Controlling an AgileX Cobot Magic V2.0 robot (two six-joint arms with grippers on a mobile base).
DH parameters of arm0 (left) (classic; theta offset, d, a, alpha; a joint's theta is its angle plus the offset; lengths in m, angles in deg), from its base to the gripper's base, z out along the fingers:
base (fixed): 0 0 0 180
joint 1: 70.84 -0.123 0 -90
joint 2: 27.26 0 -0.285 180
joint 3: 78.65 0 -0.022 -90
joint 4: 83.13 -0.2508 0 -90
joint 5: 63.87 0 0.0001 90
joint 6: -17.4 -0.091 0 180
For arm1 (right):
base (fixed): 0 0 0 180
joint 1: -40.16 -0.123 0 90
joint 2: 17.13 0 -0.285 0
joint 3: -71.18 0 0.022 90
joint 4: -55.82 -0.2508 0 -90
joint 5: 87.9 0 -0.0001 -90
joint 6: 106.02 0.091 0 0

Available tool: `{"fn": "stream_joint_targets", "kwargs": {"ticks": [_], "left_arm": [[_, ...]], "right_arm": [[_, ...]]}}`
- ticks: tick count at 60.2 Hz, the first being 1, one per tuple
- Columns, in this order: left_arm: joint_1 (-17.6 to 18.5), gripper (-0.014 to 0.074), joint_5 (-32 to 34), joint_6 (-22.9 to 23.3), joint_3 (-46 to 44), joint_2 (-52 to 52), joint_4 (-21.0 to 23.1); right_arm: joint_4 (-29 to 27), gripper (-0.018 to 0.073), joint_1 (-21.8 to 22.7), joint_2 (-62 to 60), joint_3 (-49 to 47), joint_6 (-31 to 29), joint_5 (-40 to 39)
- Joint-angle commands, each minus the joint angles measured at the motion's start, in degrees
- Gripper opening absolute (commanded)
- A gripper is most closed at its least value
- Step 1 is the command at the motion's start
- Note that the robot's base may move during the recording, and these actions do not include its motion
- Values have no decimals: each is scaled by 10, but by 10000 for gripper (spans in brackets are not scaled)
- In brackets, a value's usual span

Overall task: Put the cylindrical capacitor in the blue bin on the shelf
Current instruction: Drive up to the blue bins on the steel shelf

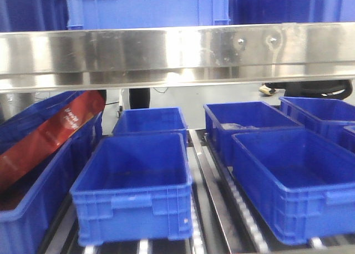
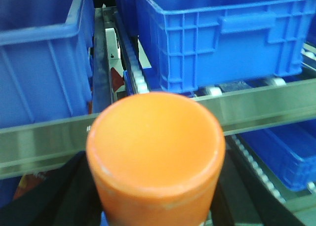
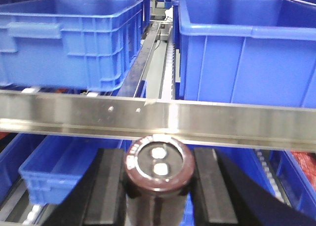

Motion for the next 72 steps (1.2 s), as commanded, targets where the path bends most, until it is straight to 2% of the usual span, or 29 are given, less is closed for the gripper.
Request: {"fn": "stream_joint_targets", "kwargs": {"ticks": [1, 72], "left_arm": [[3, -111, 9, -2, -3, 1, 2], [3, -111, 9, -2, -3, 1, 2]], "right_arm": [[1, -162, 0, 0, -4, -2, -13], [1, -162, 0, 0, -4, -2, -13]]}}
